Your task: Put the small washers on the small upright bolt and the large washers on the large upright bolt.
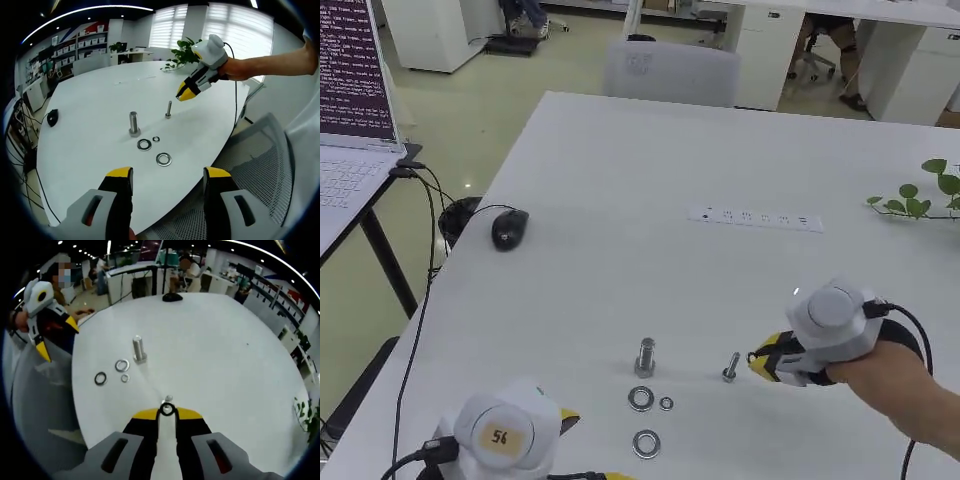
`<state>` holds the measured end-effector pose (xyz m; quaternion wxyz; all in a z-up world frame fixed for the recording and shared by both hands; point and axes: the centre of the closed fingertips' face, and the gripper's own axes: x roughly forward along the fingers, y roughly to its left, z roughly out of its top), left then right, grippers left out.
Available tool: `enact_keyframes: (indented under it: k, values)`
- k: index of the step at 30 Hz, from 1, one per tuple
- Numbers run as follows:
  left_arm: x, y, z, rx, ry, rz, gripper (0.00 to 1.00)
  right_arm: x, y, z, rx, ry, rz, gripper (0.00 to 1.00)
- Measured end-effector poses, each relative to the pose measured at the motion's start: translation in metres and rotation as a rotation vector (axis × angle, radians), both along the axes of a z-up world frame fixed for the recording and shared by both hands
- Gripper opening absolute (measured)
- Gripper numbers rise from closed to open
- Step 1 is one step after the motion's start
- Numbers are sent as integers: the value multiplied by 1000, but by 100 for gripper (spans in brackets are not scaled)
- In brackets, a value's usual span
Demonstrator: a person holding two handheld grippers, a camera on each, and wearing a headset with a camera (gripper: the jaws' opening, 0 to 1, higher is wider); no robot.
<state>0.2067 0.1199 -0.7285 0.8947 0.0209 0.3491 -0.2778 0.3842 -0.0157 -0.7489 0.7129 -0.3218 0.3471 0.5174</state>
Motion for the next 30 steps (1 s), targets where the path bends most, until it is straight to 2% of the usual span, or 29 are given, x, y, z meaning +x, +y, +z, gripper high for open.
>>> enact_keyframes:
  k: [6, 13, 30]
  values:
    - [1, 4, 2, 0, -4, 14, 56, 4, 10, -4, -24, 13, 20, 13]
    - [-1, 8, 1, 0, 0, 25, 56, 4, 11, -10, -57, 19, 34, 13]
    - [-1, 4, 1, -5, 2, 15, 56, 7, 12, -15, -101, 30, 49, 13]
